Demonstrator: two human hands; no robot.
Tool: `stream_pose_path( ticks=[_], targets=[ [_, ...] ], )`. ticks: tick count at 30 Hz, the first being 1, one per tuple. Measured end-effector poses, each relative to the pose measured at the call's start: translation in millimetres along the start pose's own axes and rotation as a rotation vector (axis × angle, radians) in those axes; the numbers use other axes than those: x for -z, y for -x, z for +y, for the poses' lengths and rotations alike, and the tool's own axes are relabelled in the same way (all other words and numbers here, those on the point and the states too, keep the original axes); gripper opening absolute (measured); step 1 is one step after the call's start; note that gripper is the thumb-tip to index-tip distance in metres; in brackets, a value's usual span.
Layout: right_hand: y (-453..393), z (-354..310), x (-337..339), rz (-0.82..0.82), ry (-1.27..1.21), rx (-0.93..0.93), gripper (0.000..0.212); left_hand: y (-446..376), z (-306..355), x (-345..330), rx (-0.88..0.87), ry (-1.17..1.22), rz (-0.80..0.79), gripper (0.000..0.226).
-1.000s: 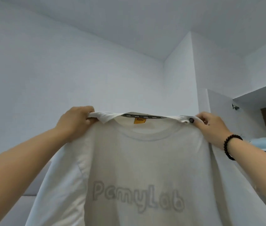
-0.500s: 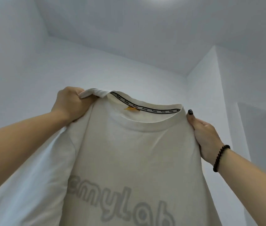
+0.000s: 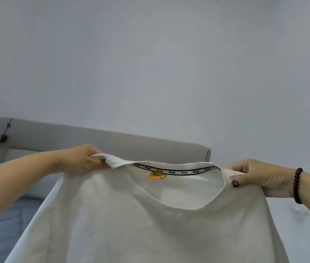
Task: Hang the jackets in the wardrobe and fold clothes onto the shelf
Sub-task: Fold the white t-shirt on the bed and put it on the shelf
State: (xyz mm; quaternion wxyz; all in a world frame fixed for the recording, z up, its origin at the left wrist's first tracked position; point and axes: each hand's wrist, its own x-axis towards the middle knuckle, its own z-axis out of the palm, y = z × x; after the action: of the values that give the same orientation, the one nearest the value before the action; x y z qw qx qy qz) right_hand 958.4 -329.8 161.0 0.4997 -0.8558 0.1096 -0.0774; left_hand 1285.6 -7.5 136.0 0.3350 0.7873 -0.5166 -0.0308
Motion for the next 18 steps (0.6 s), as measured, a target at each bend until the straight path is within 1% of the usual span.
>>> stream_pose_path(
  ticks=[3,5,6,7,8,10,11,12,14,16,18],
  targets=[
    [-38,51,-20,-0.059,0.07,-0.162,0.036,-20,-50,-38,0.038,-0.021,-0.085,0.022],
    [-67,80,-30,-0.093,0.094,-0.246,0.042,-32,-82,-61,0.092,0.007,-0.145,0.019],
    [-82,93,-34,-0.098,0.103,-0.283,0.047,-40,-97,-71,0.12,0.004,-0.157,0.027],
    [-98,106,-39,-0.095,0.115,-0.319,0.051,-50,-114,-83,0.151,-0.024,-0.16,0.041],
    [-114,119,-44,-0.091,0.13,-0.352,0.052,-60,-131,-95,0.181,-0.097,-0.158,0.053],
    [-148,144,-51,-0.063,0.154,-0.405,0.05,-82,-162,-119,0.206,-0.38,-0.152,0.06],
    [-167,156,-53,-0.034,0.18,-0.421,0.049,-93,-178,-133,0.206,-0.525,-0.162,0.061],
    [-187,170,-54,-0.003,0.231,-0.432,0.053,-104,-192,-146,0.202,-0.647,-0.183,0.061],
    [-224,197,-56,0.056,0.327,-0.433,0.064,-123,-214,-167,0.16,-0.867,-0.232,0.056],
    [-262,227,-54,0.124,0.378,-0.405,0.067,-147,-236,-185,0.081,-1.025,-0.224,0.053],
    [-306,249,-50,0.21,0.397,-0.38,0.065,-175,-254,-199,0.061,-1.12,-0.194,0.053]
  ],
)
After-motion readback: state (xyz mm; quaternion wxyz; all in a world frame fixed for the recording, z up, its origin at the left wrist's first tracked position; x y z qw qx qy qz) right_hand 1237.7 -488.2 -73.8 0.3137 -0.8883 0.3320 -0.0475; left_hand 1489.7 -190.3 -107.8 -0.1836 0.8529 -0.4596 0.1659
